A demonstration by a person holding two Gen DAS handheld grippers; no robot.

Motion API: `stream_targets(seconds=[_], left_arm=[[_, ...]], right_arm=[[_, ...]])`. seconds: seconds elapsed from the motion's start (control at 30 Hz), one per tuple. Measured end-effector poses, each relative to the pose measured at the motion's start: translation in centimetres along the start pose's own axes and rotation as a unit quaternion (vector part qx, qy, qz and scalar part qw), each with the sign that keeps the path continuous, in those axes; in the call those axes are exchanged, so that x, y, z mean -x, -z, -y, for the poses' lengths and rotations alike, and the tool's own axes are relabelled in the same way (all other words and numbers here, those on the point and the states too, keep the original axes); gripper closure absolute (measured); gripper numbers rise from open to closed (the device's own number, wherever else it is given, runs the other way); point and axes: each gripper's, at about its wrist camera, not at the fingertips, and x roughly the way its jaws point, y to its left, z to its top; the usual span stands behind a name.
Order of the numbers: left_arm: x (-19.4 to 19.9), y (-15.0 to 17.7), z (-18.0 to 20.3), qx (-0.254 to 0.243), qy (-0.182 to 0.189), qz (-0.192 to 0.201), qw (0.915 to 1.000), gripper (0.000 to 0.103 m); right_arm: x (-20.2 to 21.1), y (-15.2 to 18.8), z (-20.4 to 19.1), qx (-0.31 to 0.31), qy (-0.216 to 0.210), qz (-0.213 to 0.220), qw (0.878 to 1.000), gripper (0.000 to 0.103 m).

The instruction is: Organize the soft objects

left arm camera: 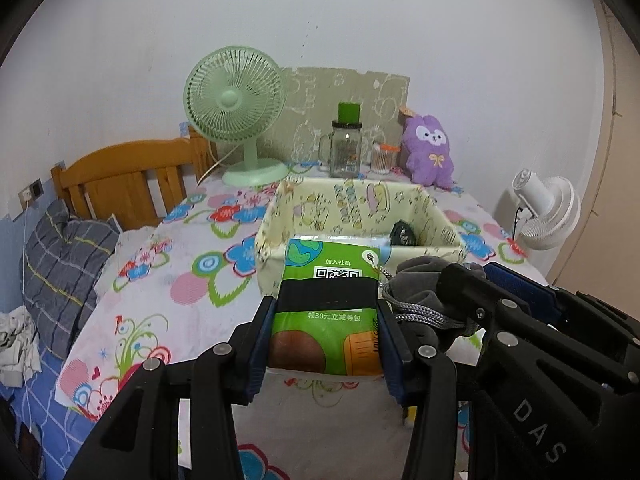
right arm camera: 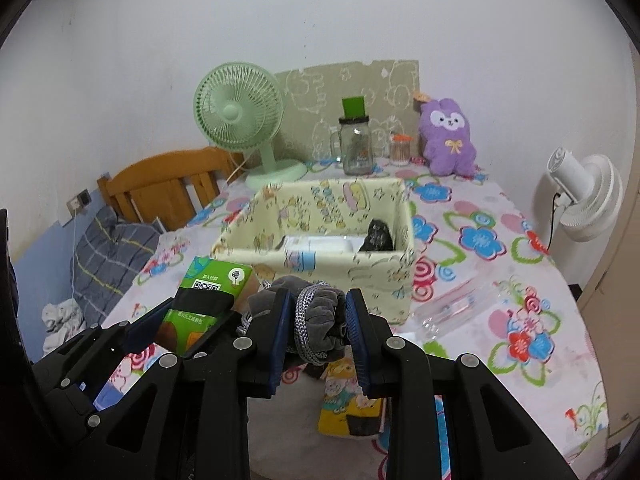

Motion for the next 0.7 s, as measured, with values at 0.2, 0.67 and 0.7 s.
stream_targets(seconds=[0.2, 0.67, 0.7], left_arm=[[0.3, -1.4, 0.6, -0.002, -0.002, 0.009, 1.0, 0.054], [0.2, -3.5, 1.6, -0.009, 0.006, 0.028, 0.9996, 0.054], [0.1, -3.7, 1.6, -0.009, 0.006, 0.029, 0.9995, 0.054]], right_arm=[[0.8, -1.3, 0.3, 0.0, 0.007, 0.009, 1.0, 0.072], [1.1, -3.5, 1.2, -0.008, 0.025, 0.025, 0.999, 0.072], [1.0, -3.7, 1.3, -0.009, 0.026, 0.026, 0.999, 0.072]])
